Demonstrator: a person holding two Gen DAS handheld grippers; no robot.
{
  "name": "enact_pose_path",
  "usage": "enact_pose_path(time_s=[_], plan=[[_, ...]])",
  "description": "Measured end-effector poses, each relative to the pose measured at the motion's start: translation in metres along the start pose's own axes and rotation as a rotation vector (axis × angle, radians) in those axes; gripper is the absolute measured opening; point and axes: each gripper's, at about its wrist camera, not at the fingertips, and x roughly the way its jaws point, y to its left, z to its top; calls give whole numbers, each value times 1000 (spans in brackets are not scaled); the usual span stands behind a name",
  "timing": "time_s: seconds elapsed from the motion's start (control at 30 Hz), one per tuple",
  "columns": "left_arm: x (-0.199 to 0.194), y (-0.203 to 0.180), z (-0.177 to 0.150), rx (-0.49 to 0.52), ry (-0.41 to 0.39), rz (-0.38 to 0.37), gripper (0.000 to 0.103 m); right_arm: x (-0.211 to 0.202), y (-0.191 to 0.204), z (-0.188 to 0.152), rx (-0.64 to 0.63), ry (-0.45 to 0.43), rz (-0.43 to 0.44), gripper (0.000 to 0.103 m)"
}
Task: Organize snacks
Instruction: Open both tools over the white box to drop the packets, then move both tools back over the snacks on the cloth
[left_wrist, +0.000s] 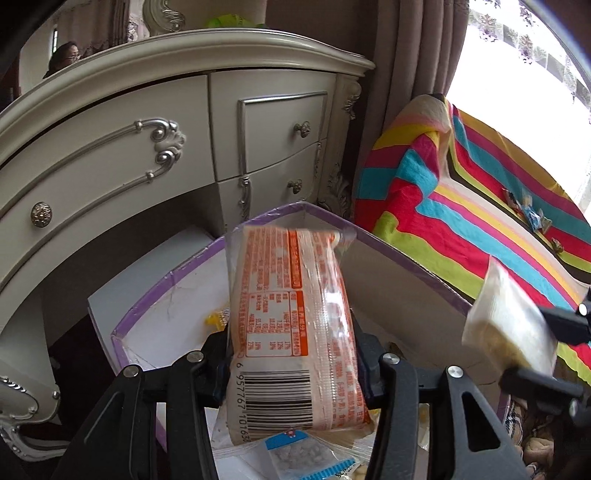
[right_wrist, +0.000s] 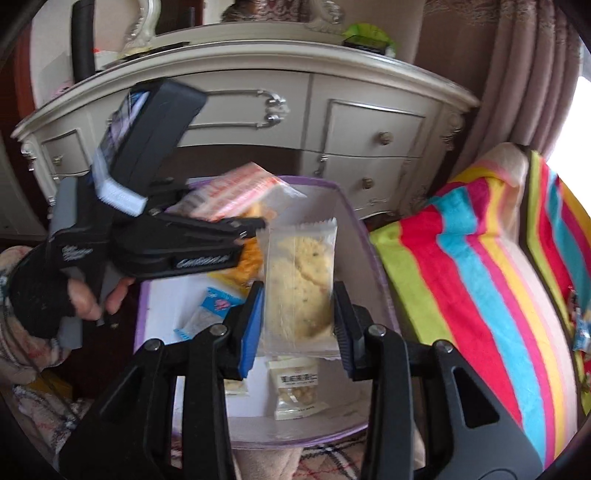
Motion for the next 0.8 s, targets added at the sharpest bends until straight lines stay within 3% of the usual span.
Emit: enact_pose_path(time_s=[0.03, 0.1, 0.23, 0.4, 0.57, 0.8], plan=[[-1, 2, 1, -20, -1, 27, 72, -1, 0, -2, -4, -5, 12, 47], [-4, 2, 6, -60, -21, 62, 85, -8, -4, -6, -6, -36, -17, 54], [-8, -23, 21, -44, -64, 50, 85, -26, -43, -22, 65, -79, -120, 61], [14, -109, 34, 75, -18, -127, 85, -47, -141, -69, 331, -77, -255, 66], [56, -229, 30, 177, 112, -365, 85, -79, -243, -141, 632, -51, -419, 68], [96, -387, 23, 312, 231, -558, 85, -114, -374, -230, 864, 14, -655, 73]])
